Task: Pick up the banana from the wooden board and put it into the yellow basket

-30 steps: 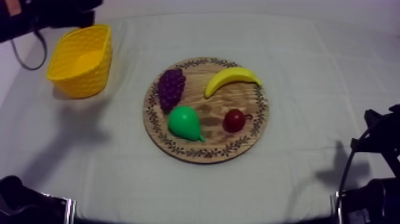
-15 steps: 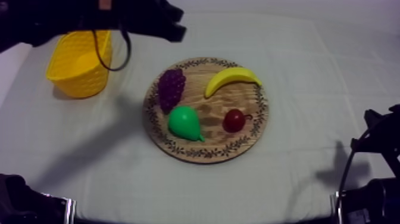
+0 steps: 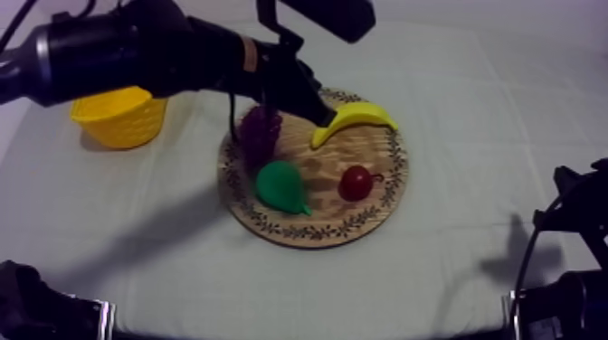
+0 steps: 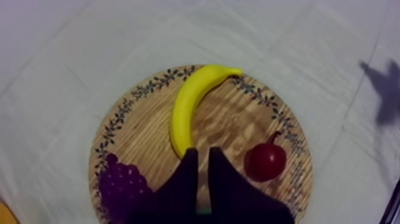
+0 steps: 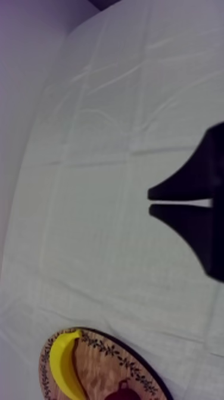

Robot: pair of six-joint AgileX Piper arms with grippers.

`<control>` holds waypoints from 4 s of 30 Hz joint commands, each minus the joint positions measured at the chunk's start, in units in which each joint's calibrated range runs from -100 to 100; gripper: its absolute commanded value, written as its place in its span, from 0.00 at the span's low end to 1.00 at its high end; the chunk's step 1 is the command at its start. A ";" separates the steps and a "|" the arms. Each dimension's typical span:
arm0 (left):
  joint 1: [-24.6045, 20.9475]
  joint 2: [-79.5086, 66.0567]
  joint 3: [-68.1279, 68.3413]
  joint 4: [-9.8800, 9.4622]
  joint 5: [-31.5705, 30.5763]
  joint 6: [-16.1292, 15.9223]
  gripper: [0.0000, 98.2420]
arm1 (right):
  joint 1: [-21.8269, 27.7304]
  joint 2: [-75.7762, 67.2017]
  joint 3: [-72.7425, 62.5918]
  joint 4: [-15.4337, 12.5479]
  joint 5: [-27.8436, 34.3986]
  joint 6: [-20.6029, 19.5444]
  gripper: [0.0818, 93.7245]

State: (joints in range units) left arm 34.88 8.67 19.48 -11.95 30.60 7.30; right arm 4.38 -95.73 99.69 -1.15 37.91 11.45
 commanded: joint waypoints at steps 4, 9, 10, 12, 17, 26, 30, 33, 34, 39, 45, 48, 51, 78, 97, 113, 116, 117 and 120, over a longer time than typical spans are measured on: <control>0.15 0.64 3.93 0.09 -4.73 0.17 0.20 | -0.02 -0.02 -0.03 0.01 -0.01 0.01 0.00; 1.38 0.97 6.29 -4.76 -7.74 3.12 0.60 | -0.02 -0.02 -0.03 0.01 -0.01 0.01 0.00; 1.65 1.14 5.16 -5.33 -5.89 4.27 0.66 | -0.02 -0.02 -0.03 0.01 -0.01 0.01 0.00; 1.83 1.60 1.48 -3.55 -1.19 3.35 0.72 | -0.02 -0.02 -0.03 0.01 -0.01 0.01 0.00; 1.88 2.65 -4.29 0.55 2.84 -1.01 0.71 | -0.02 -0.02 -0.03 0.01 -0.01 0.01 0.00; 1.61 4.95 -6.02 1.70 4.22 -1.82 0.70 | -0.02 -0.02 -0.03 0.01 -0.01 0.01 0.00; 1.14 6.15 -6.97 2.59 5.19 -2.57 0.70 | -0.02 -0.02 -0.03 0.01 -0.01 0.01 0.00; 0.65 7.26 -7.76 3.50 5.86 -3.50 0.69 | -0.02 -0.02 -0.03 0.01 -0.01 0.01 0.00; 0.49 7.74 -8.13 3.76 6.15 -3.75 0.69 | -0.02 -0.02 -0.03 0.01 -0.01 0.01 0.00; -0.59 11.07 -10.93 5.58 7.97 -5.56 0.69 | -0.02 -0.02 -0.03 0.01 -0.01 0.01 0.00; -1.71 17.44 -18.28 7.77 13.55 -8.24 0.68 | -0.02 -0.02 -0.03 0.01 -0.01 0.01 0.00; -2.07 21.44 -23.78 8.50 17.99 -9.41 0.67 | -0.02 -0.02 -0.03 0.01 -0.01 0.01 0.00; -2.28 25.54 -29.53 8.76 22.73 -10.04 0.66 | -0.02 -0.02 -0.03 0.01 -0.01 0.01 0.00; -2.62 51.52 -63.56 7.83 49.05 -10.41 0.47 | -0.02 -0.02 -0.03 0.01 -0.01 0.01 0.00; -1.06 48.75 -62.89 4.04 50.44 -7.82 0.33 | -0.02 -0.02 -0.03 0.01 -0.01 0.01 0.00; -9.96 27.66 -46.34 -0.76 52.14 -6.01 0.34 | -0.02 -0.02 -0.03 0.01 -0.01 0.01 0.00; -12.57 23.66 -42.53 -1.40 52.08 -5.89 0.34 | -0.02 -0.02 -0.03 0.01 -0.01 0.01 0.00; -13.46 22.43 -41.31 -1.59 52.01 -5.85 0.34 | -0.02 -0.02 -0.03 0.01 -0.01 0.01 0.00; -16.30 19.14 -37.52 -2.05 51.27 -5.85 0.34 | -0.02 -0.02 -0.03 0.01 -0.01 0.01 0.00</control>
State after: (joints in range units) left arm 20.70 29.98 -20.44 -13.89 82.10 1.46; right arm 4.35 -95.73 99.69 -1.15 37.94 11.47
